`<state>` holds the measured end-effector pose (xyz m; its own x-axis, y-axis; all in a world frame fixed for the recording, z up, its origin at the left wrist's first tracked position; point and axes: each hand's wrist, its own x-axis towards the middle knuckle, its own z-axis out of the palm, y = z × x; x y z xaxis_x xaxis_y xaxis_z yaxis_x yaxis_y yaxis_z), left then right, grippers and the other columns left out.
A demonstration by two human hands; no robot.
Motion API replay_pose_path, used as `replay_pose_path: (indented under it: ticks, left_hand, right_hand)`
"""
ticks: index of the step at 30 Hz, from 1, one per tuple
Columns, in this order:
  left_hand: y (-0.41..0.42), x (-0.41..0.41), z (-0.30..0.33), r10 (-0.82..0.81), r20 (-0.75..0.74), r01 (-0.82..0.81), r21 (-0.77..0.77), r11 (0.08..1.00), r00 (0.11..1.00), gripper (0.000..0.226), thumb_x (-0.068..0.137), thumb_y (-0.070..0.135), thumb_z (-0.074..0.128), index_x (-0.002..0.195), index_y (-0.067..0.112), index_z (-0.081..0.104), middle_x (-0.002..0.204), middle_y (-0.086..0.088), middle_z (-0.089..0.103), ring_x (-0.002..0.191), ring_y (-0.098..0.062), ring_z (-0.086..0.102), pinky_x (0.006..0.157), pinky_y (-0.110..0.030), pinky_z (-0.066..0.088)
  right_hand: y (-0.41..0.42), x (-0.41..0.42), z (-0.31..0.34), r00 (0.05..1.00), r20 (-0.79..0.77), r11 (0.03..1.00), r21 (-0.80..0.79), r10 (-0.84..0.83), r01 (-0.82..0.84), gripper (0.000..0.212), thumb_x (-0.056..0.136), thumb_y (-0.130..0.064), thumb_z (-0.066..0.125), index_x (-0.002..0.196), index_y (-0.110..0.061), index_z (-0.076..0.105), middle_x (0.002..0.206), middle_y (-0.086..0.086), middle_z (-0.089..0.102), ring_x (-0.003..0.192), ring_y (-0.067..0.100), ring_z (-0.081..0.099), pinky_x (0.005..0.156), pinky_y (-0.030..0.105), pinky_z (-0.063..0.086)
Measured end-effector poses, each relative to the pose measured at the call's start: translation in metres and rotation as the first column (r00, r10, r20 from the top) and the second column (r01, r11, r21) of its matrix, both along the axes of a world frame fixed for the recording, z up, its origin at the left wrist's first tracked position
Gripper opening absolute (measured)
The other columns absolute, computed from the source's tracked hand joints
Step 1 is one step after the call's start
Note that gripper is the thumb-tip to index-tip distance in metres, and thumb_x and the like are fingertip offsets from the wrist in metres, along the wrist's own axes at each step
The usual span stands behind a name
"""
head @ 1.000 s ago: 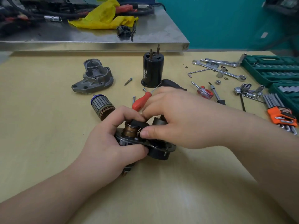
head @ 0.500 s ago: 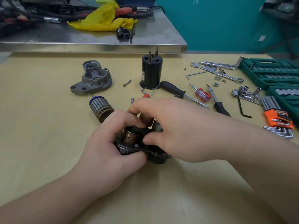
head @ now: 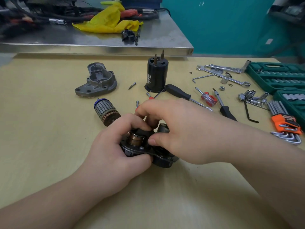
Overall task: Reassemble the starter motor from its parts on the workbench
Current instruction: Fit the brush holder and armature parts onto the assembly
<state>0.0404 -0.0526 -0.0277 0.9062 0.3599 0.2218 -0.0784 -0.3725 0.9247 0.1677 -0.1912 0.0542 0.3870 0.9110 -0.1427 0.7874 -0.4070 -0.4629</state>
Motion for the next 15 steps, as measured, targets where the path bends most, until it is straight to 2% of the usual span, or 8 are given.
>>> replay_pose_path:
  ticks: [3, 7, 15]
  left_hand:
    - [0.0000, -0.0001, -0.0009, -0.002, 0.005, 0.002, 0.001, 1.000, 1.000, 0.044, 0.061, 0.009, 0.079, 0.097, 0.030, 0.065, 0.083, 0.000, 0.067, 0.066, -0.019, 0.057, 0.056, -0.025, 0.045]
    - [0.0005, -0.0004, -0.0019, 0.004, -0.002, -0.004, 0.009, 1.000, 1.000, 0.043, 0.061, 0.010, 0.079, 0.097, 0.029, 0.064, 0.078, 0.000, 0.066, 0.064, -0.016, 0.054, 0.055, -0.024, 0.044]
    - [0.0009, -0.0007, -0.0040, -0.002, 0.011, 0.001, 0.016, 1.000, 1.000, 0.045, 0.061, 0.014, 0.078, 0.098, 0.034, 0.064, 0.085, 0.001, 0.067, 0.070, -0.024, 0.058, 0.056, -0.031, 0.046]
  right_hand:
    - [0.0008, -0.0020, 0.0004, 1.000, 0.027, 1.000, -0.011, 0.004, -0.004, 0.030, 0.099, -0.028, 0.071, 0.121, -0.042, 0.055, 0.107, -0.013, 0.066, 0.097, 0.012, 0.060, 0.084, 0.042, 0.055]
    - [0.0015, -0.0046, -0.0021, 0.998, 0.064, 1.000, 0.004, 0.002, -0.003, 0.028, 0.099, -0.027, 0.069, 0.118, -0.040, 0.055, 0.104, -0.012, 0.065, 0.096, 0.016, 0.059, 0.083, 0.044, 0.054]
    - [0.0013, -0.0027, -0.0023, 0.999, 0.045, 1.000, 0.018, -0.011, 0.010, 0.029, 0.098, -0.026, 0.070, 0.118, -0.041, 0.056, 0.101, -0.013, 0.066, 0.096, 0.015, 0.060, 0.083, 0.045, 0.055]
